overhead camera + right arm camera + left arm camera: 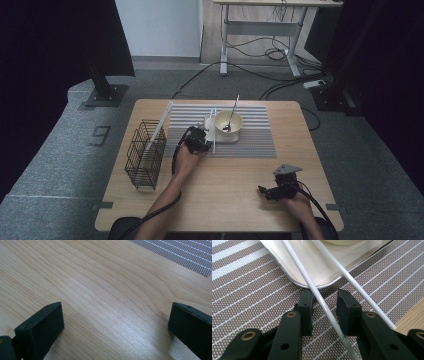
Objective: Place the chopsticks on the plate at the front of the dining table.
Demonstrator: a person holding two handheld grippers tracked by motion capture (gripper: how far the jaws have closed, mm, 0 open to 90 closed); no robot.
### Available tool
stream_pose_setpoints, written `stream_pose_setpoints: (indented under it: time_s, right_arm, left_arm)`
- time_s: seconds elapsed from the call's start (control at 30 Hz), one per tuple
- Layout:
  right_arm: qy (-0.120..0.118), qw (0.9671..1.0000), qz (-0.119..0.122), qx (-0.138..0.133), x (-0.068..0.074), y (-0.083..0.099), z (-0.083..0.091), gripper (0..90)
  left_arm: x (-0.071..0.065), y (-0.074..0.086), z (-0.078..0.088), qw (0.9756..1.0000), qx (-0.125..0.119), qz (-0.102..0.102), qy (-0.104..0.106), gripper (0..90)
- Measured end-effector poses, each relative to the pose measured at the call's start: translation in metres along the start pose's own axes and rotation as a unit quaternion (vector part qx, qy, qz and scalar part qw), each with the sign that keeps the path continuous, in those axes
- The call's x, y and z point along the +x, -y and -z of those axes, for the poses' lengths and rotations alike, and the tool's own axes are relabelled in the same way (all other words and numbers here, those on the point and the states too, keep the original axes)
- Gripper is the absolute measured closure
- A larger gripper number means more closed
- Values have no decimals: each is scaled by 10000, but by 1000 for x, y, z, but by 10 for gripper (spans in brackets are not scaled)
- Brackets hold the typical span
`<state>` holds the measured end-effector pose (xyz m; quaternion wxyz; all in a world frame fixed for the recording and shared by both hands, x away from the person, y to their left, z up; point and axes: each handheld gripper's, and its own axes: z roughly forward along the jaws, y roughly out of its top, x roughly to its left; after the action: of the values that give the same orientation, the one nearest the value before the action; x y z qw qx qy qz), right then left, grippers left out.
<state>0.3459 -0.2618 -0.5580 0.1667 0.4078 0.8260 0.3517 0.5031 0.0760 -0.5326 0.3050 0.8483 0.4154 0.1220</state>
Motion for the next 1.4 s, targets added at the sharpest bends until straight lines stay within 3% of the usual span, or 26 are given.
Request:
stream_pose_setpoints:
  time_s: [0.17,0.33,0.57,0.7,0.87,1.0,1.13,1.27,1.4]
  right_arm:
    - [-1,10000,1,1,0,0,0,0]
    - [-6,10000,8,5,0,0,0,0]
    - [-6,10000,7,6,0,0,0,0]
    - [-6,10000,6,6,0,0,0,0]
    - [-5,10000,18,-1,0,0,0,0]
    - [-6,10000,4,6,0,0,0,0]
    - [-5,10000,-3,8,0,0,0,0]
    - [-6,10000,0,9,0,0,0,0]
    - [-6,10000,-1,9,0,0,0,0]
  left_arm:
    - [1,1,2,9999,-75,139,5,598]
    - [6,1,9,9986,-318,410,56,553]
    - [8,-5,14,9964,-524,635,205,386]
    - [2,-8,12,9969,-547,532,176,283]
    - [-6,-7,5,9987,-370,346,53,211]
    - [-11,-5,1,9995,-244,219,-40,237]
    - [-19,-5,1,9997,-208,24,-150,350]
    - [-22,-6,1,9996,-217,-75,-151,448]
    - [-23,-6,0,9997,-222,-108,-24,521]
